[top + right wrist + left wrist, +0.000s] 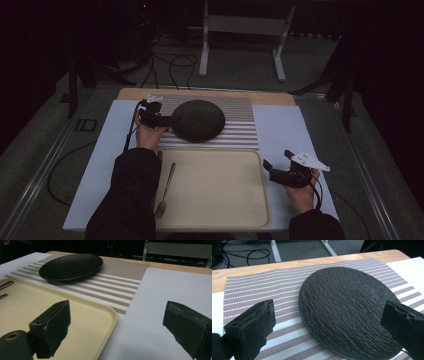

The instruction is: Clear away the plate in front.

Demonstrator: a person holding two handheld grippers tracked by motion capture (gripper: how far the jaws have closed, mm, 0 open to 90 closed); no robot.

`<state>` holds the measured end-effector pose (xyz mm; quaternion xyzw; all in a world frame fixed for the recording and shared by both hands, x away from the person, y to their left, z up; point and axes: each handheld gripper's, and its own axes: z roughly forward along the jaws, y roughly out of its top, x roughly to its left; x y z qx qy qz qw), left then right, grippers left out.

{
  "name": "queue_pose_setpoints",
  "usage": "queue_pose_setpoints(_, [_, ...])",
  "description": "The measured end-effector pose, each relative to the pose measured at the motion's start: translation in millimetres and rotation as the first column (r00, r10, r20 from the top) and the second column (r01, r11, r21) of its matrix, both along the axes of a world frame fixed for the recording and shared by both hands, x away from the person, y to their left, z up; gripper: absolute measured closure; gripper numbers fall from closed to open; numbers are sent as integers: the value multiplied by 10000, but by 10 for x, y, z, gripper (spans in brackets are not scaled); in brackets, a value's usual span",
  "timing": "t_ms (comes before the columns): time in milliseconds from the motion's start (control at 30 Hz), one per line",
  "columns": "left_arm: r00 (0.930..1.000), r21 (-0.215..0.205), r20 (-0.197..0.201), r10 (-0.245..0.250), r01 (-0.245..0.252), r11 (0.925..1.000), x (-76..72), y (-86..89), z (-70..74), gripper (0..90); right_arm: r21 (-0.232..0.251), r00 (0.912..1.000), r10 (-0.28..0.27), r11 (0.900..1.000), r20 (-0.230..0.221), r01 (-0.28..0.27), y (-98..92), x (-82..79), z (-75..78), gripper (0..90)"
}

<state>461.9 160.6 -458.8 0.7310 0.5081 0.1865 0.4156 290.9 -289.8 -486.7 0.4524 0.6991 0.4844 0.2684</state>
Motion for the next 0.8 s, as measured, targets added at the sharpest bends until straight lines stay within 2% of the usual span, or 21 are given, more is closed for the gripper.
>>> queue_pose_setpoints(300, [9999, -7, -105, -17, 17, 10000, 23, -18, -37, 0, 8, 10000, 20, 10000, 3, -20, -1, -1, 2, 81])
queue_pose_setpoints(800, [9985, -20, -539, -25, 24, 10000, 83, -21, -161, 0, 12, 10000, -10, 10000, 0, 10, -5, -2, -1, 81])
